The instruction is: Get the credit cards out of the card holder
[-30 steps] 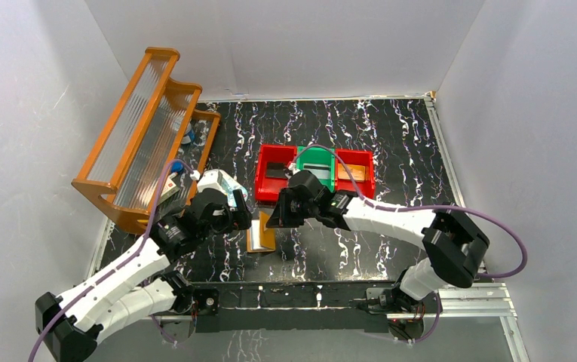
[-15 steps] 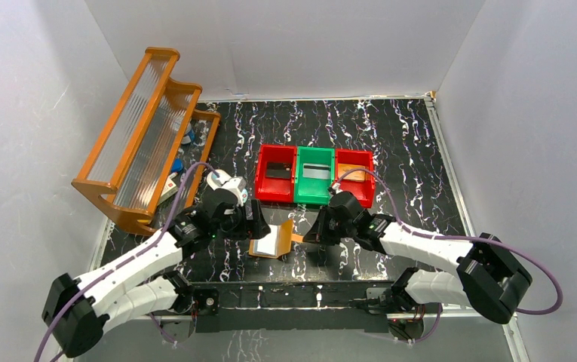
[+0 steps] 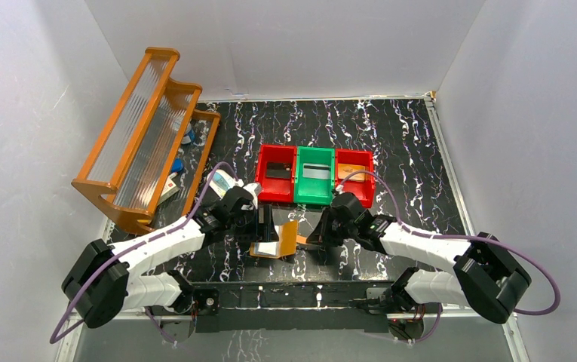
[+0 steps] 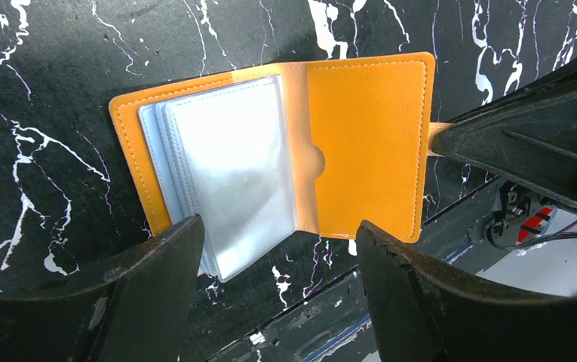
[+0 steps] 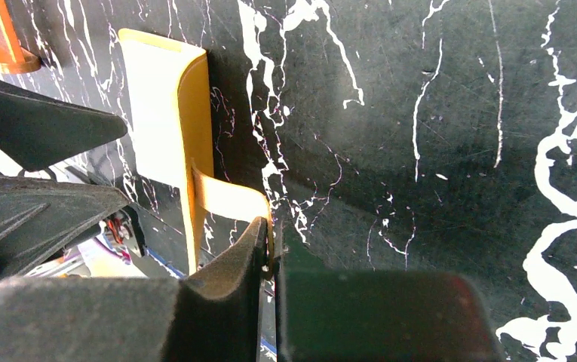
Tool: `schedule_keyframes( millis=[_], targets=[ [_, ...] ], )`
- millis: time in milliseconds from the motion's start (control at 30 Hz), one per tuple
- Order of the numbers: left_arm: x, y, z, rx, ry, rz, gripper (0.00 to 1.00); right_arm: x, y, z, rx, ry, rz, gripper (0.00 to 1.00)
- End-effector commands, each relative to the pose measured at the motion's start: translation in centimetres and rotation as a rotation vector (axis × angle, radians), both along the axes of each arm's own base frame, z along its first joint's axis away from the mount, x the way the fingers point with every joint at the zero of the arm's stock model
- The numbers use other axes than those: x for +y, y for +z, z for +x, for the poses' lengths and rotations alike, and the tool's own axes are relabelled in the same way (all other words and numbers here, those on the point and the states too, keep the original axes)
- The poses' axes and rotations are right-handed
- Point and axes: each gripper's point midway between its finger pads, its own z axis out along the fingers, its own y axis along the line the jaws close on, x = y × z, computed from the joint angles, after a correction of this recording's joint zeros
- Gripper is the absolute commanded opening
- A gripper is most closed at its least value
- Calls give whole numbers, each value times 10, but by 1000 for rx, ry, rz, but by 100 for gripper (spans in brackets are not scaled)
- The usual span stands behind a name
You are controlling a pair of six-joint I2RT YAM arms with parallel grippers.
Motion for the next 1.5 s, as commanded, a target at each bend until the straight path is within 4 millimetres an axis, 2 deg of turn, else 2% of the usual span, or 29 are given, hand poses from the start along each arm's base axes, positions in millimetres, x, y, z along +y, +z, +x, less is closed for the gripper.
schedule_keyframes(
  millis=[0,200,300,533,667,733,900,1033,1133,1300,1467],
  targets=[
    [-2,3,1,-2,-12,8,72,-2,-6,0,22,-29,2,9],
    [-8,-8,-2,44,-36,15,66,-4,-10,-1,35,-44,4,9],
    [-8,-10,-2,51,-35,21,59,-5,-12,-2,43,-48,1,9],
    [-21,19,5,-18,-57,-73,51,-7,-17,-5,60,-52,-2,9],
    [-37,36,-1,-17,-132,-162,46,-9,-22,-7,73,-55,-14,10],
    [-46,38,-7,0,-176,-214,47,-8,-24,-7,77,-57,-16,11],
    [-65,28,-15,85,-243,-255,46,-7,-27,-8,96,-53,-18,13],
    [-80,34,-18,68,-278,-286,46,-6,-25,-8,98,-60,-14,16],
    [-87,26,-21,87,-296,-280,46,-6,-16,-4,80,-72,-7,22],
    [-86,4,-27,117,-288,-233,45,-12,4,4,27,-112,-16,42],
    [-81,-15,-32,128,-273,-181,45,-10,40,15,-57,-132,36,44]
  ],
)
